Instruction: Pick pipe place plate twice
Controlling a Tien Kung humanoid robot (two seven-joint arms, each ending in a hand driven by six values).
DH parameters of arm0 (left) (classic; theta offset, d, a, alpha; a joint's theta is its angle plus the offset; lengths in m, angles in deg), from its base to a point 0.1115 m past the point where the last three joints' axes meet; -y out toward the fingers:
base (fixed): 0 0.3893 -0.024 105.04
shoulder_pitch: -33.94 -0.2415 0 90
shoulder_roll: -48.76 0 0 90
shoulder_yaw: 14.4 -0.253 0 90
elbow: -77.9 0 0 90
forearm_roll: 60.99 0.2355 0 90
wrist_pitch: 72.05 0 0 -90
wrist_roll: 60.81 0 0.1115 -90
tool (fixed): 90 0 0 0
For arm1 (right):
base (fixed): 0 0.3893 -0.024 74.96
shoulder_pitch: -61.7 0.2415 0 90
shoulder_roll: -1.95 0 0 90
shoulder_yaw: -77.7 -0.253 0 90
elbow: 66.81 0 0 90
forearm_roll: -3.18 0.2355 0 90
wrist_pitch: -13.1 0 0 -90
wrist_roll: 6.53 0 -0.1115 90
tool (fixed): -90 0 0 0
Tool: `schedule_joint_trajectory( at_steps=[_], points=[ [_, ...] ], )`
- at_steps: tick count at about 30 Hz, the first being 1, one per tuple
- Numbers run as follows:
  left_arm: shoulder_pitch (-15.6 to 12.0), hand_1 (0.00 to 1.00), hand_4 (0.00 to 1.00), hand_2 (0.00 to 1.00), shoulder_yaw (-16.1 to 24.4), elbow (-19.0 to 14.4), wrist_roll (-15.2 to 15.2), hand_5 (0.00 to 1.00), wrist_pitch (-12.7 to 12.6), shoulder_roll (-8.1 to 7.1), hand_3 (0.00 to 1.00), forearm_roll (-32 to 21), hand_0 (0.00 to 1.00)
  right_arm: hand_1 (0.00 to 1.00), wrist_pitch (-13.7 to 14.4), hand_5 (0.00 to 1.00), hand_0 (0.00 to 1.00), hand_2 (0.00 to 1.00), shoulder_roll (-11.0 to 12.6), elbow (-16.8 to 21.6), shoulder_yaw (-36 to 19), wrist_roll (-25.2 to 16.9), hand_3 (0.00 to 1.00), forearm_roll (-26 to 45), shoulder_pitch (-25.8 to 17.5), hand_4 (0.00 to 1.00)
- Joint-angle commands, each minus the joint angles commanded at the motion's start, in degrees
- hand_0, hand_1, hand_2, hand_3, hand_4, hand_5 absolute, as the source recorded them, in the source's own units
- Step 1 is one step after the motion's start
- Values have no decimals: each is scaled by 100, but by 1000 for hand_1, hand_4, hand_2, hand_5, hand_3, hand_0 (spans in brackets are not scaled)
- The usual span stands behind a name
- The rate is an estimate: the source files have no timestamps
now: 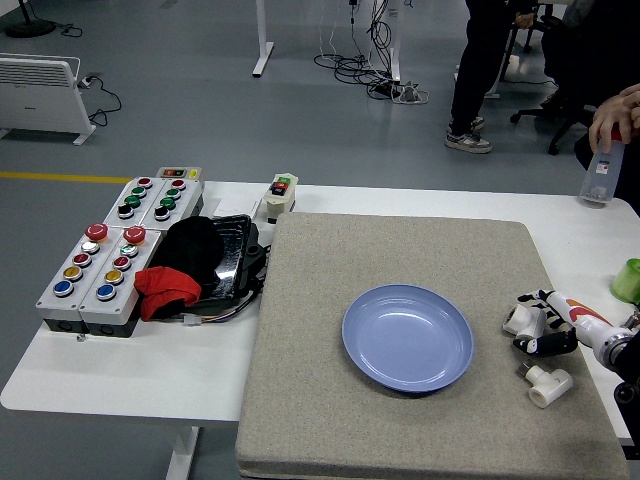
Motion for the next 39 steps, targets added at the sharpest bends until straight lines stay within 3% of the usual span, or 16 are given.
schedule_joint_trajectory(
  at_steps=[1,6,7,12,13,17,24,30,31,36,37,39],
  points=[
    [-5,587,204,530,8,0,-4,998,0,2,577,13,626,607,44,354,540,601,-2,-7,7,-19,799,-12,-6,726],
    [-23,587,204,530,22,1,-11,998,0,2,577,34,626,607,156,354,540,601,4,39,29,-62,799,29,-35,726],
    [-26,587,204,530,23,1,-12,998,0,1,577,38,626,530,171,308,441,545,6,55,27,-68,747,42,-42,653],
    [-37,587,204,530,27,0,-18,998,2,-3,577,52,626,530,318,308,441,545,39,198,55,-106,747,343,-95,653],
    [-37,587,204,528,27,0,-18,998,2,-4,577,52,626,492,324,307,407,528,42,205,59,-108,728,367,-98,592],
    [-39,587,204,528,38,2,-23,998,1,-9,577,70,626,492,422,307,407,528,70,391,168,-141,728,545,-117,592],
    [-23,587,204,526,15,2,-7,998,4,-21,577,42,626,491,507,320,398,523,113,1047,754,-162,721,882,-98,584],
    [-5,587,204,526,18,3,-10,998,3,-22,577,49,626,496,767,324,411,523,127,1350,1603,-87,718,817,29,573],
    [-2,586,204,523,20,4,-12,998,2,-20,577,52,626,583,794,322,538,563,118,1360,1747,-81,725,770,55,576],
    [14,586,204,523,4,5,0,998,-3,-21,577,24,626,583,845,322,538,563,100,1284,2159,-86,725,660,128,576],
    [16,586,204,523,3,5,1,998,-3,-22,577,23,626,671,852,326,676,673,103,1265,2189,-84,750,654,134,585],
    [20,586,204,523,-1,4,3,998,-3,-24,577,20,626,671,854,326,676,673,115,1221,2246,-77,750,635,143,585]
  ],
)
